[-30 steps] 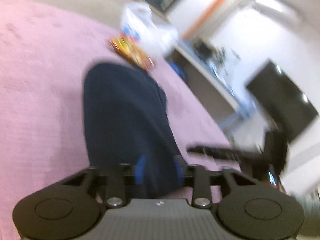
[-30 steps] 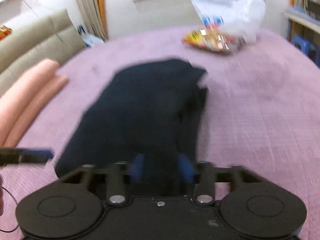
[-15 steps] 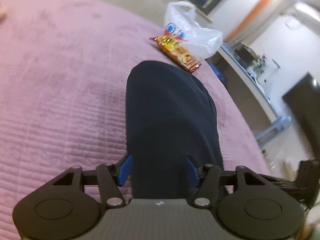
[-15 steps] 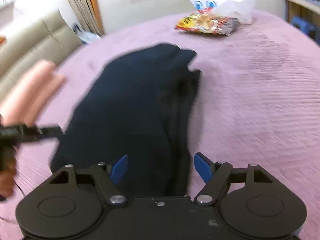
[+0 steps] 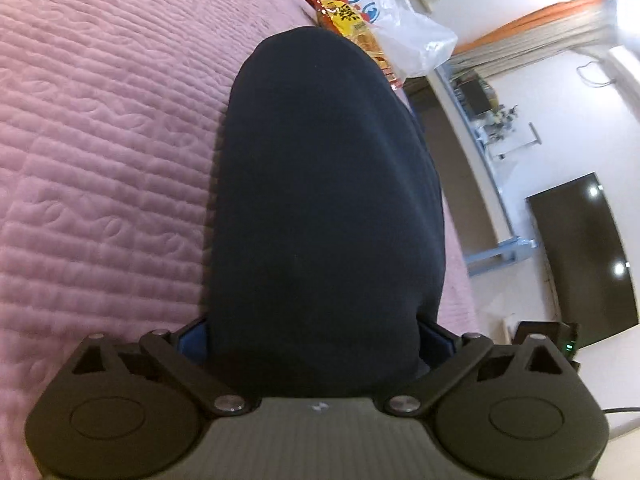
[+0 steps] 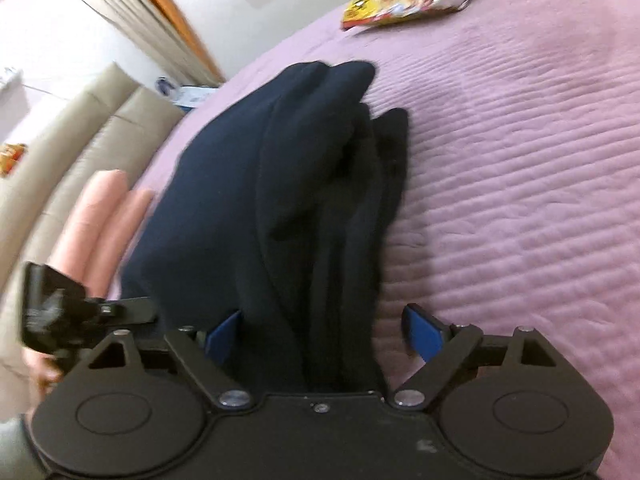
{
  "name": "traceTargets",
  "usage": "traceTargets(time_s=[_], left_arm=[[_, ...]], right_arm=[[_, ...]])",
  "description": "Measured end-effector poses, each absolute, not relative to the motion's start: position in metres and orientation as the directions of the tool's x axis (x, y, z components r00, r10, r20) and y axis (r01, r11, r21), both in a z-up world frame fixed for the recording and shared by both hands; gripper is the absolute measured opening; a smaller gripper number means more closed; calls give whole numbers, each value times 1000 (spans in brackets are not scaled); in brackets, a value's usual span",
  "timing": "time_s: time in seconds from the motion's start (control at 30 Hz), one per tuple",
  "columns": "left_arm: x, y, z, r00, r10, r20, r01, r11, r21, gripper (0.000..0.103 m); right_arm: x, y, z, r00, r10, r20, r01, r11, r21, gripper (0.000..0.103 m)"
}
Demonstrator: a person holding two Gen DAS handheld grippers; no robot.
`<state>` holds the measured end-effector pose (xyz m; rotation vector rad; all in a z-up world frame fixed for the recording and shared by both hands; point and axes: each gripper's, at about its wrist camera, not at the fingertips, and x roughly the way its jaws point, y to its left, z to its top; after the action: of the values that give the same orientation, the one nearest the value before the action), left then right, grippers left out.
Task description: Fold large clothes
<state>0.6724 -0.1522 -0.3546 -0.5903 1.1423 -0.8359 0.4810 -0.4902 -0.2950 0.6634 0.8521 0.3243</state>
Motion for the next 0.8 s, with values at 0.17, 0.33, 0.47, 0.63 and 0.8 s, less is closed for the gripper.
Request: traceTargets(time_s=[0.17,0.33,0.47,0.63,0.8], left_arm=[[673,-150,-356,210,-813,-543,281,582,-763,82],[647,-143,-331,296,-809,-508,370,588,-720,59],[622,-117,-302,299,-867,-399,406,494,-769,58],[561,-66,-248,292,-892,-346,470,449,-760,58],[481,-12,-213,280,-903,-327,457,425,-782,59]], right_arm=[[489,-482,-296,667,507,-546,8,728,686,90],[474,-468,-261,703,456,-546,-16,778,628,54],[447,-451,-217,721,464,-515,-83,795,601,52],[375,-401,-164,736,472,-486,-132,803,581,53],[292,-349,-131,735,476,-483,-128,797,591,53]])
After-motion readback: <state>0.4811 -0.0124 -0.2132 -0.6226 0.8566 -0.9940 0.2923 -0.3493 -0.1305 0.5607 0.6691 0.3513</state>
